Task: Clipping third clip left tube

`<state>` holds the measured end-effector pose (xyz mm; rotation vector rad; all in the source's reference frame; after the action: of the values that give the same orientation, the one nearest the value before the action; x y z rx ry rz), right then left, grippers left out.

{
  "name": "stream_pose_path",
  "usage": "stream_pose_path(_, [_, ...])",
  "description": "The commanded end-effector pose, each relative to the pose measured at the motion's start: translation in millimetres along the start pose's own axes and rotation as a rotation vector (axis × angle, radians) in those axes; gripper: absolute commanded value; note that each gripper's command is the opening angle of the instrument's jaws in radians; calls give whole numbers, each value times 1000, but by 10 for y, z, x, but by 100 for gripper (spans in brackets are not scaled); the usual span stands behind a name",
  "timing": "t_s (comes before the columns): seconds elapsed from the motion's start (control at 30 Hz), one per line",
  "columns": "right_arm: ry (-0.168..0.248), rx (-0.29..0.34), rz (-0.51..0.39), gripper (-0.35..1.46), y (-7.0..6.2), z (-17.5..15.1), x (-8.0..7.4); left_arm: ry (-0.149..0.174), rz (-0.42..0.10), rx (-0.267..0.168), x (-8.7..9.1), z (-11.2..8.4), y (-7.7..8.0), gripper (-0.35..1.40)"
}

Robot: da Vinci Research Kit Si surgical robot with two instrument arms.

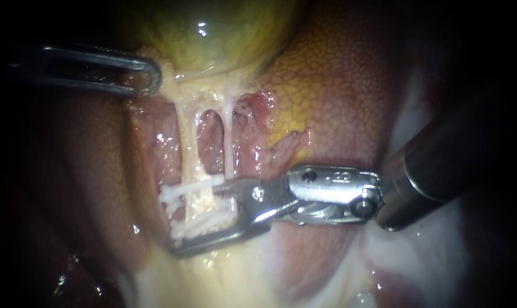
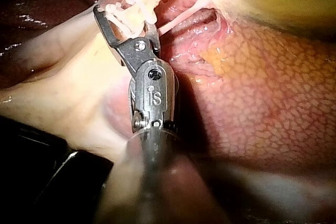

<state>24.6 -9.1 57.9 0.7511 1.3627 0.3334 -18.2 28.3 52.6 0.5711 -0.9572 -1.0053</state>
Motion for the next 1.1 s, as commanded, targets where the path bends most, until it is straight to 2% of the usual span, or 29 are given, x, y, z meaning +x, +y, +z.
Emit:
stream_pose_path(0.03, [0, 0, 0, 45, 0, 0, 0, 0, 0, -1, 0, 0, 0, -35])
stream_pose_path(0.2, [1, -2, 2, 45, 1, 0, 3, 0, 0, -1, 0, 0, -1, -35])
stream_pose_path(0.37, [5, -4, 9, 45, 6, -2, 15, -1, 0, -1, 0, 0, -1, -35])
stream_pose_path(0.8, [73, -18, 35, 45, 33, -14, 47, -1, -1, -2, 1, 0, -3, -35])
stream_pose_path(1.1, [111, -18, 46, 45, 44, -16, 63, -1, -1, -2, 1, 0, -3, -35])
